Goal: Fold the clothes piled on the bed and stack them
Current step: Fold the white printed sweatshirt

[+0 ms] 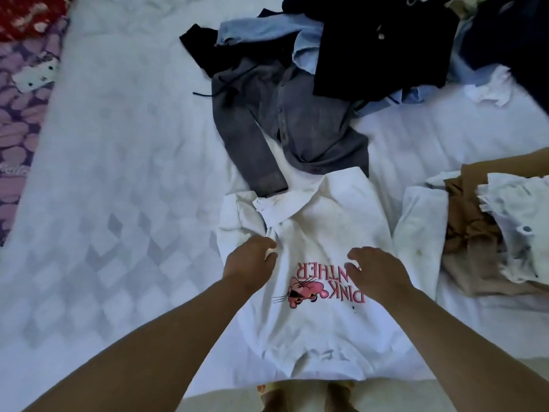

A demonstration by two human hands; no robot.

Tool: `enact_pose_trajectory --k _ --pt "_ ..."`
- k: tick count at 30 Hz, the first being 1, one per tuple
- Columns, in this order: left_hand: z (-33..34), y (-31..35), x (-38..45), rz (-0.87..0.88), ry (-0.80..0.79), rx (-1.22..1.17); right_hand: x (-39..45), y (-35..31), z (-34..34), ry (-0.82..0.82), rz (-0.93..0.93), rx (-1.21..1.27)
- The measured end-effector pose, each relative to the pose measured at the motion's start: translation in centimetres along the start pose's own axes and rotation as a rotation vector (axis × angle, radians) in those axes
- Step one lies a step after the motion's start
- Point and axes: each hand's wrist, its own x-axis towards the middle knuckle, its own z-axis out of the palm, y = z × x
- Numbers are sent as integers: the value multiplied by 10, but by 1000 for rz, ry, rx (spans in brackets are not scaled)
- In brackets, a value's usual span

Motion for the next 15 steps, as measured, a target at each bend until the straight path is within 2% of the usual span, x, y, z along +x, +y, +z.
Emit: enact_pose_trajectory --k 4,6,9,13,15 --pt "4 13 46 129 160 51 47 -7 -11 100 -73 19" --pt "12 16 67 58 191 76 72 -10 -13 157 -127 48" --pt "30 18 95 -142 257 102 112 -8 -13 224 -175 86" --pt "44 11 118 -269 442 -186 156 3 -11 390 -137 117" --pt "42 7 124 -259 504 -341 175 13 -15 397 -111 102"
